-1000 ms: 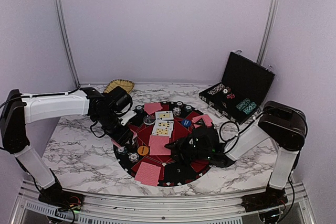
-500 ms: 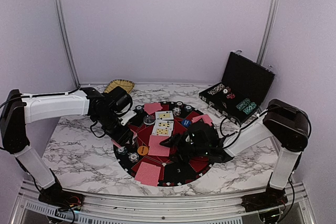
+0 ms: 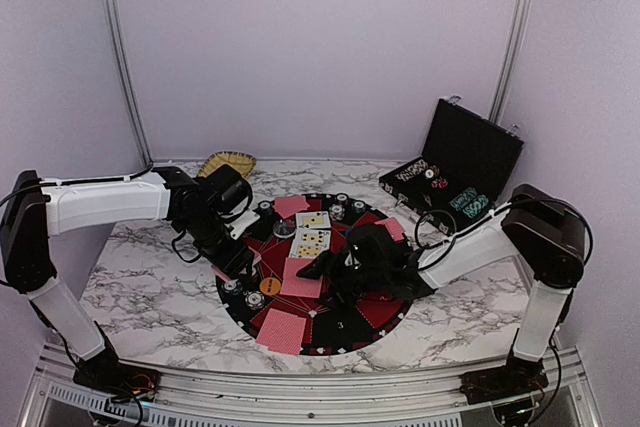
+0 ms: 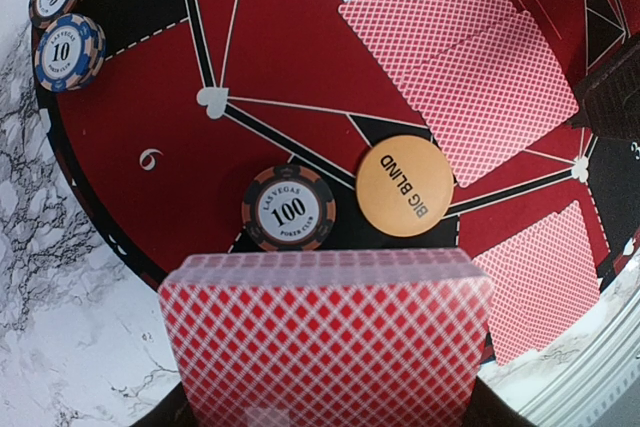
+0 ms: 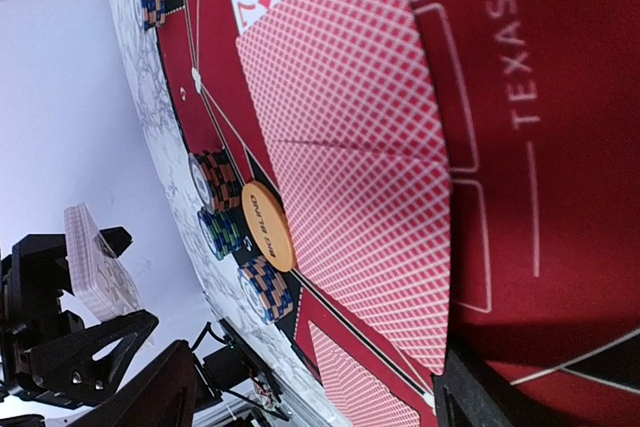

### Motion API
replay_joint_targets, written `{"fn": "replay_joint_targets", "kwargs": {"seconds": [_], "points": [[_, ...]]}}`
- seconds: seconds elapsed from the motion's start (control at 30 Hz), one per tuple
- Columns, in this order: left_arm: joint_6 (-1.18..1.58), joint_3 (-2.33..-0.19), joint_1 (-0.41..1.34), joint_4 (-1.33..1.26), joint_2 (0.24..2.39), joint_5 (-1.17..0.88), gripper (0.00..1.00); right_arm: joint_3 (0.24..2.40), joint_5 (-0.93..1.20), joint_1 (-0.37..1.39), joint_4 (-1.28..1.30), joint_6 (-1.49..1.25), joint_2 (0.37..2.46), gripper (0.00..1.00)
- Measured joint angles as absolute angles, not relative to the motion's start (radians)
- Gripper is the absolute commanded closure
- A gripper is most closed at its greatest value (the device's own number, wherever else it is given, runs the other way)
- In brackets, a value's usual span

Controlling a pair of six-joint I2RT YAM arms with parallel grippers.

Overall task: Distribute texas hold em gaming equipment
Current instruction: Place the poker card in the community card area.

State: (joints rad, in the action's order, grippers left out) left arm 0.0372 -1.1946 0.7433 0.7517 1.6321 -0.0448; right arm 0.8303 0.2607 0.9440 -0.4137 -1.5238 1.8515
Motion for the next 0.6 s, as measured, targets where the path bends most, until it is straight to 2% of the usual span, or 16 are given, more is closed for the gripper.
{"fn": "replay_joint_targets", "kwargs": {"seconds": [0.6], "points": [[0.038, -1.193, 0.743, 0.751, 1.632, -0.052, 0.74, 1.052, 0.269, 0.931, 0.047, -1.391, 1.856, 0.16]]}}
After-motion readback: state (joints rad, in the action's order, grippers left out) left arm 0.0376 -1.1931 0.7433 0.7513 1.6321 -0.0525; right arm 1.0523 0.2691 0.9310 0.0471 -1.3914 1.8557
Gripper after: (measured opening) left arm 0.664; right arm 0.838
